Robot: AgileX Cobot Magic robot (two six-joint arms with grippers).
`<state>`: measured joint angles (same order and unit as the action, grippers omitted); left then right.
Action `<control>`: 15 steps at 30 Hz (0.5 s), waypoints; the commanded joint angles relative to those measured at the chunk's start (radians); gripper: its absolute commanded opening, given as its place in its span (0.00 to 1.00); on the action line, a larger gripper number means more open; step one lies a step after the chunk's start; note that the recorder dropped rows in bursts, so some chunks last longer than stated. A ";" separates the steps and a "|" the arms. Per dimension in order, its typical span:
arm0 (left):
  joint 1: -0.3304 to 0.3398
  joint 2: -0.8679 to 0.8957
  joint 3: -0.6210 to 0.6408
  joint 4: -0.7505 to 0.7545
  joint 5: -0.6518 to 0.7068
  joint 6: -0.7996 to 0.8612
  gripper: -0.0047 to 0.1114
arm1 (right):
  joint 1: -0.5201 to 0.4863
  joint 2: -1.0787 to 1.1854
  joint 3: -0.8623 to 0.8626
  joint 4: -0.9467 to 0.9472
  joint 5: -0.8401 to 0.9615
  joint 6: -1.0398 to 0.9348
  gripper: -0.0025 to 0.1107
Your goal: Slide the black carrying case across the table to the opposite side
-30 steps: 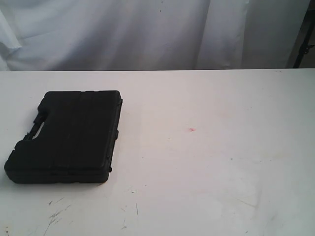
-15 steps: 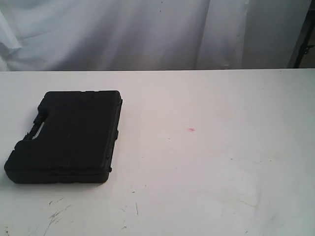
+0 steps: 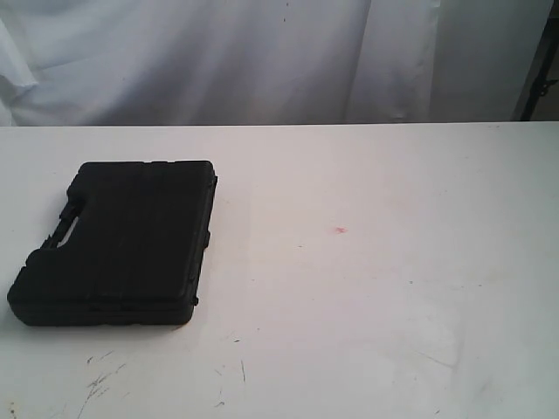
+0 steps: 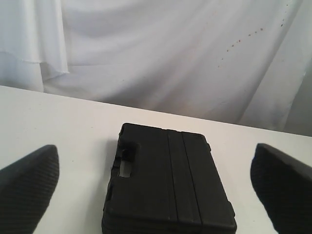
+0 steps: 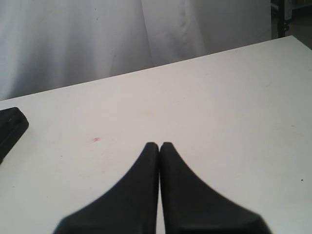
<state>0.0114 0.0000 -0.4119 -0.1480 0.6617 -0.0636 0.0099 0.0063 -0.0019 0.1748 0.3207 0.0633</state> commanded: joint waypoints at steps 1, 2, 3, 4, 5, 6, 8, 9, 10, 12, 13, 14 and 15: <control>0.000 0.000 0.004 0.005 -0.011 -0.010 0.94 | -0.010 -0.006 0.002 -0.001 -0.001 -0.001 0.02; 0.000 0.000 0.004 0.005 -0.011 -0.010 0.94 | -0.010 -0.006 0.002 -0.001 -0.001 -0.001 0.02; 0.000 0.000 0.004 0.005 -0.011 -0.010 0.94 | -0.010 -0.006 0.002 -0.001 -0.001 -0.001 0.02; 0.000 0.000 0.004 0.005 -0.011 -0.010 0.94 | -0.010 -0.006 0.002 -0.001 -0.001 -0.001 0.02; 0.000 0.000 0.004 0.007 -0.011 -0.011 0.94 | -0.010 -0.006 0.002 -0.001 -0.001 -0.001 0.02; 0.000 0.000 0.004 0.007 -0.011 -0.011 0.94 | -0.010 -0.006 0.002 -0.001 -0.001 -0.001 0.02; 0.000 0.000 0.004 0.031 -0.022 -0.011 0.94 | -0.010 -0.006 0.002 -0.001 -0.001 -0.001 0.02; 0.000 0.000 0.004 0.037 -0.046 -0.011 0.94 | -0.010 -0.006 0.002 -0.001 -0.001 -0.001 0.02; 0.000 0.000 0.012 0.037 -0.092 -0.011 0.94 | -0.010 -0.006 0.002 -0.001 -0.001 -0.001 0.02; 0.000 0.000 0.049 0.051 -0.165 -0.004 0.94 | -0.010 -0.006 0.002 -0.001 -0.001 -0.001 0.02; 0.000 0.000 0.082 0.064 -0.203 -0.004 0.94 | -0.010 -0.006 0.002 -0.001 -0.001 -0.001 0.02; 0.000 0.000 0.116 0.078 -0.228 -0.004 0.94 | -0.010 -0.006 0.002 -0.001 -0.001 -0.001 0.02; 0.000 0.000 0.150 0.083 -0.240 -0.004 0.94 | -0.010 -0.006 0.002 -0.001 -0.001 -0.001 0.02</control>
<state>0.0114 0.0007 -0.3405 -0.0912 0.4874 -0.0673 0.0099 0.0063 -0.0019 0.1748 0.3207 0.0633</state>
